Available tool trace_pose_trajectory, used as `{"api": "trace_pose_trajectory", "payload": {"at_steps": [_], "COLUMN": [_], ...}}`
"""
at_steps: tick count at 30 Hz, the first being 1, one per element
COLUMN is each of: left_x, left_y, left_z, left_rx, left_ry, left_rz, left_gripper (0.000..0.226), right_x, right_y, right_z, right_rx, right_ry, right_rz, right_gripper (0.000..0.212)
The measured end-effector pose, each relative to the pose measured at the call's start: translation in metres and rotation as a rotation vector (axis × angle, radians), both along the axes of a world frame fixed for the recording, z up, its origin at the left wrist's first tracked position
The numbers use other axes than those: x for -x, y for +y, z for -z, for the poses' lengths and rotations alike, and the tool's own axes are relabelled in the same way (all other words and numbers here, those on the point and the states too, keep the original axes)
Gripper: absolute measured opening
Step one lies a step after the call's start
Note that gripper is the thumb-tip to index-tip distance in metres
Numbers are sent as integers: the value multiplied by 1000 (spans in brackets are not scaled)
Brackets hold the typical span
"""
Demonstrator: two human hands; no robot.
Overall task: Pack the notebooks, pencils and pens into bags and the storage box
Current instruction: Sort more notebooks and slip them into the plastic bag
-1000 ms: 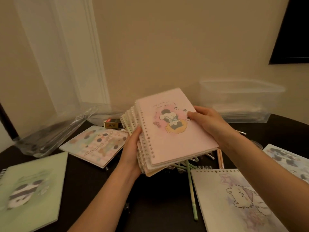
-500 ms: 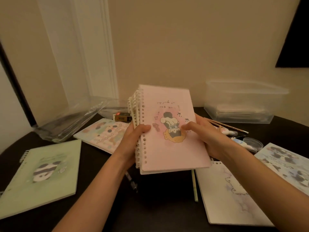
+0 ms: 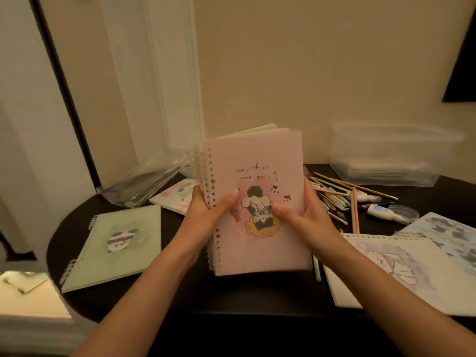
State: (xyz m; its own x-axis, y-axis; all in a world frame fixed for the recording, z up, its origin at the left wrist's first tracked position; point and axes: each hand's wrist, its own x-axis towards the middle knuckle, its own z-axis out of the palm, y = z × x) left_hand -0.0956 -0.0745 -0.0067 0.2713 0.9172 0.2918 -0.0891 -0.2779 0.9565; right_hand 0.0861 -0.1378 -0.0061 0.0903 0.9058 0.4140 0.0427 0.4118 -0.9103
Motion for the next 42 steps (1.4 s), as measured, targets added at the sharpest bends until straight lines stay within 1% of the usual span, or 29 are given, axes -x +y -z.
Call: {"api": "trace_pose_trajectory", "payload": {"at_steps": [4,6,10,13,15,16,19,22,24,26,28,29,31,33,35,40,42], "left_x": [0,0,-1,-4,-7,-8,-14,-18,-17,-16,-14,-12,-9,-7,-11,-22,-22], "left_y": [-16,-21,-21,-20,-20,-20,-18,-13,-8,-3,1,2,4,3,0,-7,-7], "left_z": [11,14,15,14,13,13,11,9,8,8,8,7,7,6,6,9,10], "left_rx": [-110,-152,-160,-156,-156,-160,-150,-99,-76,-50,-24,-17,-28,-33,-33,-22,-23], "left_ry": [-63,-86,-143,-167,-170,-169,-178,-183,-153,-106,-69,-58,-53,-74,-102,-171,-166], "left_rz": [-81,-51,40,58,85,103,138,177,196,214,210,199,165,149,142,121,99], "left_gripper": [72,78,102,108,106,105,103,103,103,100,88,82,76,75,78,87,87], "right_x": [8,7,0,-5,-7,-8,-11,-15,-18,-19,-21,-21,-23,-24,-20,-10,-12], "right_y": [-11,-16,-19,-17,-13,-11,-5,0,3,4,4,4,3,3,4,9,9], "right_z": [12,15,8,-2,-6,-7,-7,-7,-8,-10,-13,-15,-18,-19,-19,-12,-12], "right_rx": [-58,-73,-52,-43,-25,-20,0,22,38,52,55,44,8,-12,-8,-56,-44], "right_ry": [19,5,-60,-60,-1,34,87,85,54,9,-20,-14,23,50,74,92,72], "right_rz": [2,-8,-29,-1,7,6,-8,-4,9,4,6,15,18,3,6,87,71], "right_gripper": [57,62,67,61,54,54,78,84,86,80,65,58,51,48,50,50,55]}}
